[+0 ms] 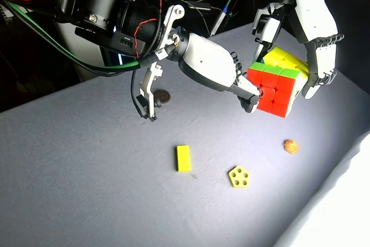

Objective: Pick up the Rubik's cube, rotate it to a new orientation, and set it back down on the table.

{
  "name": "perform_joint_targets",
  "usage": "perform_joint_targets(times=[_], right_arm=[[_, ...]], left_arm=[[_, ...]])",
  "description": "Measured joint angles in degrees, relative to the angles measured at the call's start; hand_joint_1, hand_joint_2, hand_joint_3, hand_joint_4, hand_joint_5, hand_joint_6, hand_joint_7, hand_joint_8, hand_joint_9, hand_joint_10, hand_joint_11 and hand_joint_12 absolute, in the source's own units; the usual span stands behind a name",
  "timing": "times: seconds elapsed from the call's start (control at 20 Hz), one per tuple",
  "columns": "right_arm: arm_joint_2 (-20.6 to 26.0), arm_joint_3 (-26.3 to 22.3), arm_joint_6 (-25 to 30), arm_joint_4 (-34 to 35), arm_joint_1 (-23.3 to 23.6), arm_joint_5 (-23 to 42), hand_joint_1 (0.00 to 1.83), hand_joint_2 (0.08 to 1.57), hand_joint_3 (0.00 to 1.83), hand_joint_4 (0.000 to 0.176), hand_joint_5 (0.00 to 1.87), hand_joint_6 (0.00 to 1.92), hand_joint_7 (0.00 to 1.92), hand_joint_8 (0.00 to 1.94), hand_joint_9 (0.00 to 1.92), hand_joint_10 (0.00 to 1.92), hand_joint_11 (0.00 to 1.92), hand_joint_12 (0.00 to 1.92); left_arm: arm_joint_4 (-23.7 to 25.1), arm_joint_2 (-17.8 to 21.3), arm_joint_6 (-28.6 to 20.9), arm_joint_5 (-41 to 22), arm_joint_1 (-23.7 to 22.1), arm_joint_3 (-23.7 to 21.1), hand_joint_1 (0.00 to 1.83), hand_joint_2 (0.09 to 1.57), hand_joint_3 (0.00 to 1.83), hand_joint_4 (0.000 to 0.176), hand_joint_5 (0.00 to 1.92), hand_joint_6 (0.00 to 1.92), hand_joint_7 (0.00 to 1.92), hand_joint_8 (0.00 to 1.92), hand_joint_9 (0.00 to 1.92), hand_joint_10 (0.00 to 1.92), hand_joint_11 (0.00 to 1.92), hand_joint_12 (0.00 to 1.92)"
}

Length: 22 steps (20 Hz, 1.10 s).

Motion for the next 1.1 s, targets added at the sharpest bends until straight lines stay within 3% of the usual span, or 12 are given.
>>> perform_joint_targets(times=[0.05, 0.1, 0.2, 0.3, 0.55, 0.7, 0.8, 1.1], right_arm=[[0.79, -1.22, -0.55, 0.13, 0.55, 0.09, 0.44, 1.13, 0.00, 0.000, 0.36, 0.01, 0.44, 0.00, 0.19, 0.75, 0.00, 1.05], [1.55, -2.56, -1.75, 0.20, 1.16, -0.02, 0.47, 1.11, 0.00, 0.000, 0.40, 0.02, 0.49, 0.02, 0.22, 0.75, 0.00, 1.18], [2.05, -3.98, -2.60, 0.17, 2.47, -0.59, 0.45, 1.12, 0.00, 0.000, 0.39, 0.02, 0.50, 0.02, 0.23, 0.75, 0.00, 1.22], [2.36, -3.98, -2.62, 0.24, 3.98, -0.46, 0.44, 1.12, 0.00, 0.000, 0.39, 0.01, 0.49, 0.01, 0.21, 0.75, 0.00, 1.22], [2.84, -4.17, -2.51, 0.09, 6.36, -2.43, 0.48, 1.10, 0.00, 0.000, 0.41, 0.02, 0.51, 0.01, 0.22, 0.78, 0.00, 1.21], [3.19, -4.72, -2.56, 0.09, 6.43, -2.54, 0.44, 1.12, 0.00, 0.000, 0.39, 0.01, 0.48, 0.00, 0.20, 0.77, 0.00, 1.18], [3.93, -5.64, -2.60, 0.04, 6.03, -2.62, 0.44, 1.12, 0.00, 0.000, 0.38, 0.01, 0.48, 0.01, 0.19, 0.77, 0.00, 1.17], [5.07, -6.78, -2.40, -0.02, 2.62, -3.39, 0.44, 1.13, 0.00, 0.000, 0.38, 0.00, 0.48, 0.00, 0.19, 0.76, 0.00, 1.10]], left_arm=[[-0.22, 0.00, 0.04, 0.20, 0.00, 0.00, 1.33, 1.26, 0.00, 0.000, 0.75, 1.13, 0.61, 1.63, 0.64, 1.69, 0.42, 1.89], [-0.15, 0.00, 0.24, 0.07, 0.00, 0.00, 1.33, 1.27, 0.00, 0.000, 0.66, 1.26, 0.65, 1.60, 0.68, 1.64, 0.44, 1.81], [0.22, 0.02, 0.55, -0.39, -0.02, 0.00, 1.34, 1.26, 0.00, 0.000, 0.67, 1.23, 0.67, 1.58, 0.70, 1.62, 0.46, 1.79], [0.28, 0.09, 0.52, -1.07, -0.02, 0.02, 1.33, 1.28, 0.01, 0.000, 0.64, 1.29, 0.61, 1.69, 0.65, 1.68, 0.43, 1.86], [-0.37, 0.07, 0.52, -1.27, 0.00, 0.00, 1.33, 1.26, 0.00, 0.000, 0.71, 1.20, 0.62, 1.64, 0.68, 1.65, 0.46, 1.84], [-0.46, 0.07, 0.50, -0.96, 0.00, 0.00, 1.32, 1.28, 0.00, 0.000, 0.63, 1.33, 0.60, 1.66, 0.67, 1.66, 0.45, 1.84], [-0.57, 0.07, 0.44, -0.46, 0.00, 0.00, 1.33, 1.27, 0.00, 0.000, 0.67, 1.24, 0.63, 1.64, 0.67, 1.67, 0.45, 1.87], [-1.03, 0.00, 0.90, -0.22, 0.00, -0.11, 1.33, 1.27, 0.00, 0.000, 0.66, 1.25, 0.65, 1.63, 0.67, 1.66, 0.45, 1.87]])
